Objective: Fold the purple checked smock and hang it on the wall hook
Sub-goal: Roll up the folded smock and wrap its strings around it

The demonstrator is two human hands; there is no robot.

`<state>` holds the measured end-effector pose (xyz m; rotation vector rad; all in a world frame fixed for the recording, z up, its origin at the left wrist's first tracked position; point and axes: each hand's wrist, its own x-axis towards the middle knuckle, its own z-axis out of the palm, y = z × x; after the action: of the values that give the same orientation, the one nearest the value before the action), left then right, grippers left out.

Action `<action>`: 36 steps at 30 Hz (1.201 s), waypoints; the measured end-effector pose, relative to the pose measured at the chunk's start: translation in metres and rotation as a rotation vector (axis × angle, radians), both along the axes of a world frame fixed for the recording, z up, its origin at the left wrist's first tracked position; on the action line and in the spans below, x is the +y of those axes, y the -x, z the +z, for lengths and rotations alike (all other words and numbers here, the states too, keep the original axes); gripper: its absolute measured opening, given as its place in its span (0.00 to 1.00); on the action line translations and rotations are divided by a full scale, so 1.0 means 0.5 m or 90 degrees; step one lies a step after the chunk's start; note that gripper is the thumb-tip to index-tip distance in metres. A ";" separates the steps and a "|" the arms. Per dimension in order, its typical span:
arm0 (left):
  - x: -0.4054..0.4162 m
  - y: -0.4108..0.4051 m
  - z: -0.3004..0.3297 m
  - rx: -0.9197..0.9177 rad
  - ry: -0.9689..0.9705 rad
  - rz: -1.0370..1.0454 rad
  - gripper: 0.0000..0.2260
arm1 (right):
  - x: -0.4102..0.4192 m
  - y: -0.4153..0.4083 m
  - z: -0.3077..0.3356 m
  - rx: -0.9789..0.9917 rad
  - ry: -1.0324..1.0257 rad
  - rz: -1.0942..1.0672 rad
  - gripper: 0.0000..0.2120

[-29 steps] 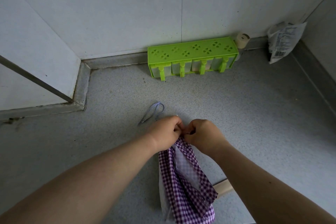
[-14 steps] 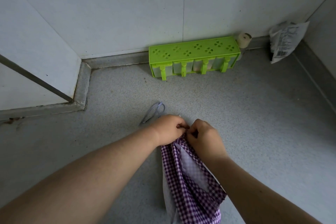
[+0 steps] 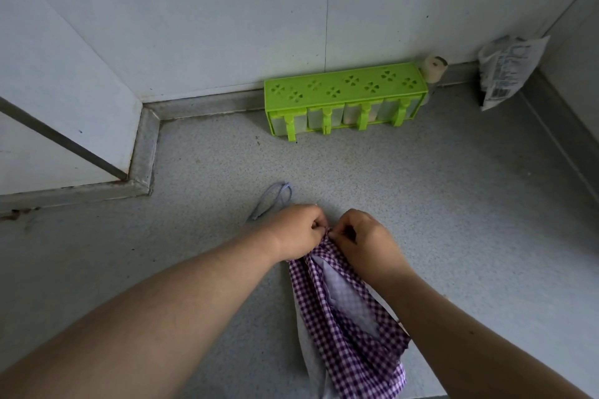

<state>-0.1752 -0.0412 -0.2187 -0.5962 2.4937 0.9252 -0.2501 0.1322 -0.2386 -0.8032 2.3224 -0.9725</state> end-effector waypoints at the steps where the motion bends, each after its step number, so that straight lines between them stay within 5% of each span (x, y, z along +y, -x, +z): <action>1: 0.001 -0.002 0.003 0.003 -0.001 0.005 0.02 | 0.000 0.001 0.002 -0.004 -0.005 0.006 0.06; 21: -0.019 -0.032 0.011 0.017 -0.031 0.087 0.07 | 0.003 0.020 0.011 -0.007 -0.117 0.076 0.03; 25: -0.054 -0.061 0.021 0.103 -0.019 0.238 0.08 | -0.010 0.040 0.052 -0.001 -0.111 0.025 0.04; 27: -0.089 -0.076 0.016 0.046 0.048 0.348 0.12 | -0.026 0.044 0.075 0.036 -0.123 0.050 0.04; 30: -0.117 -0.100 0.002 -0.137 -0.015 0.413 0.21 | -0.078 0.022 0.093 0.021 -0.191 0.137 0.15; 33: -0.108 -0.100 -0.009 -0.116 -0.140 0.446 0.29 | -0.131 -0.022 0.082 -0.007 -0.257 0.196 0.32; 36: -0.078 -0.082 0.010 -0.092 -0.335 0.571 0.20 | -0.152 -0.037 0.070 -0.026 -0.217 0.168 0.37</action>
<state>-0.1341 -0.0802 -0.2138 -1.5478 1.6797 1.6818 -0.2318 0.0563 -0.2036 -0.9053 2.1929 -0.4595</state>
